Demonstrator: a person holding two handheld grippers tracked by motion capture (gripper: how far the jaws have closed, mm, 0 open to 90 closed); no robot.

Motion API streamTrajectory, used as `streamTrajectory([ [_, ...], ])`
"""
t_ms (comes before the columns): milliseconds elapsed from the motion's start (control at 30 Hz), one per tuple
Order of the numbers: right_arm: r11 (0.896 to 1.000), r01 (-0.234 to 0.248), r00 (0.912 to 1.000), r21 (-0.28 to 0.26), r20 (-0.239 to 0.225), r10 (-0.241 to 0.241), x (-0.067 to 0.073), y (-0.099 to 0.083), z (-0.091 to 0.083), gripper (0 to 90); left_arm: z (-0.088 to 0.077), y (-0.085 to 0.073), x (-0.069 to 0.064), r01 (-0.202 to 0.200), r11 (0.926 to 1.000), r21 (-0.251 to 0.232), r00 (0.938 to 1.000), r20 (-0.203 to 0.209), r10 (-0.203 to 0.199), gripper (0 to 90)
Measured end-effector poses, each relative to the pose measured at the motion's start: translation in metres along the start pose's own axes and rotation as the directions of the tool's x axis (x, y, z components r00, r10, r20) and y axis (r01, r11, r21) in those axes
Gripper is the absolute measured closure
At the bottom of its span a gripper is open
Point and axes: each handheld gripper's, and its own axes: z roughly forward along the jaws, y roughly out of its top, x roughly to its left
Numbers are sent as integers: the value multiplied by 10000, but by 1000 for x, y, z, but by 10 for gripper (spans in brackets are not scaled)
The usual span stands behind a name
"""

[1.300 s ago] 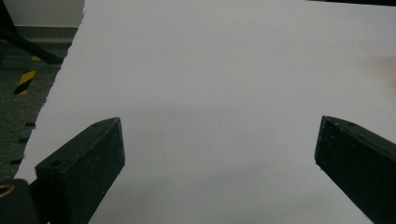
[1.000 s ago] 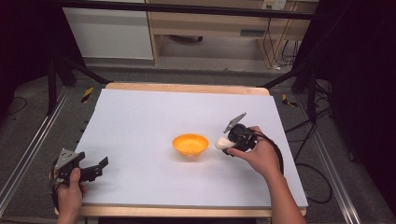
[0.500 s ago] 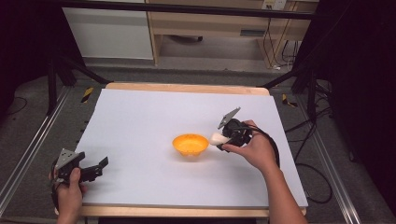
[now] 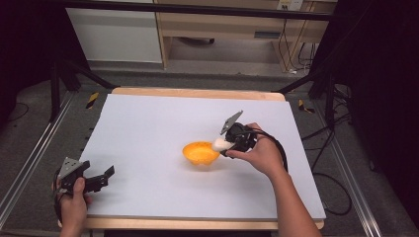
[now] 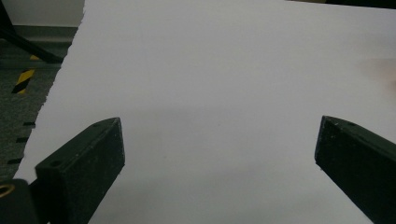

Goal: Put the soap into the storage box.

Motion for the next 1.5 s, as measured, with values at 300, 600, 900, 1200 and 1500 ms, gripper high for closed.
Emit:
streamTrajectory([
  [300,9988,484,9988,-37,-78,-484,3,14,8,488,0,0,0,20,10000,-36,10000,3,-20,10],
  [600,9966,820,9964,-66,-188,-822,6,27,15,488,0,0,0,20,10000,-30,10000,6,-20,10],
  [900,9930,1173,9920,-112,-460,-1177,11,42,23,488,0,0,1,42,10000,-44,10000,15,-42,10],
  [1200,9909,1344,9881,-76,-737,-1346,14,55,36,488,-1,0,1,60,10000,-31,10000,23,-59,10],
  [1500,9902,1375,9853,243,-1058,-1343,13,58,50,487,-1,0,1,67,10000,-37,10000,29,-67,10],
])
